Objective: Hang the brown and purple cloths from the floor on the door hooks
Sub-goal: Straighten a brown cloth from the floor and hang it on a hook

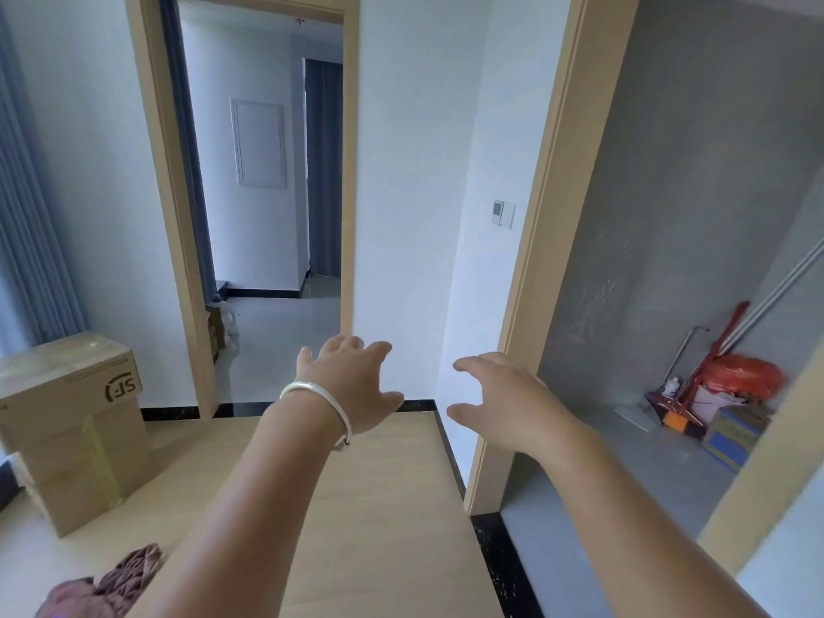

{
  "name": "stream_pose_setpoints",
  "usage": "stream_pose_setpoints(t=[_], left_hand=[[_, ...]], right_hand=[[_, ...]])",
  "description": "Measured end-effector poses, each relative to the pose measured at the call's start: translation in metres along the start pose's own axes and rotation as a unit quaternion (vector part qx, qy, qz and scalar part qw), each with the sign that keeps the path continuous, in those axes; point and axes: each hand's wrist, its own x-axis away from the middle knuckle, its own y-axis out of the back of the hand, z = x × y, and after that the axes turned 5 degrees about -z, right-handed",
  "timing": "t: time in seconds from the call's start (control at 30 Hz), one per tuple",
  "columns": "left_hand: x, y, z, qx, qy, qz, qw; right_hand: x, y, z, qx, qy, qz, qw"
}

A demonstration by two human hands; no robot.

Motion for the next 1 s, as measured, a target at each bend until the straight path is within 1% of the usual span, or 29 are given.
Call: stream_pose_setpoints(t=[0.27,0.43,0.57,0.67,0.8,1.0], left_hand=[[-0.069,-0.034,0.059,0.007,0.016,0.035,0.999],[-0.119,-0.055,0.084,-0.003,0.034,0.042,0.999],[-0.176,-0.074,0.094,-0.015,0.052,0.040,0.998],[-0.226,-0.092,0.089,-0.018,0.062,0.026,0.998],[-0.292,-0.116,0.079,-0.015,0.073,0.019,0.997],[-0.380,-0.148,0.082,-0.016,0.080,-0.006,0.997]], right_hand=[[-0.094,-0.045,0.014,-0.014,-0.009,0.019,1.000],[-0.155,-0.078,0.007,-0.027,0.002,0.027,0.999],[-0.214,-0.098,-0.013,-0.038,0.019,0.010,0.999],[-0.265,-0.108,-0.036,-0.053,0.022,-0.010,0.998],[-0.336,-0.113,-0.070,-0.067,0.025,-0.014,0.997],[-0.424,-0.127,-0.113,-0.066,0.044,-0.011,0.997]])
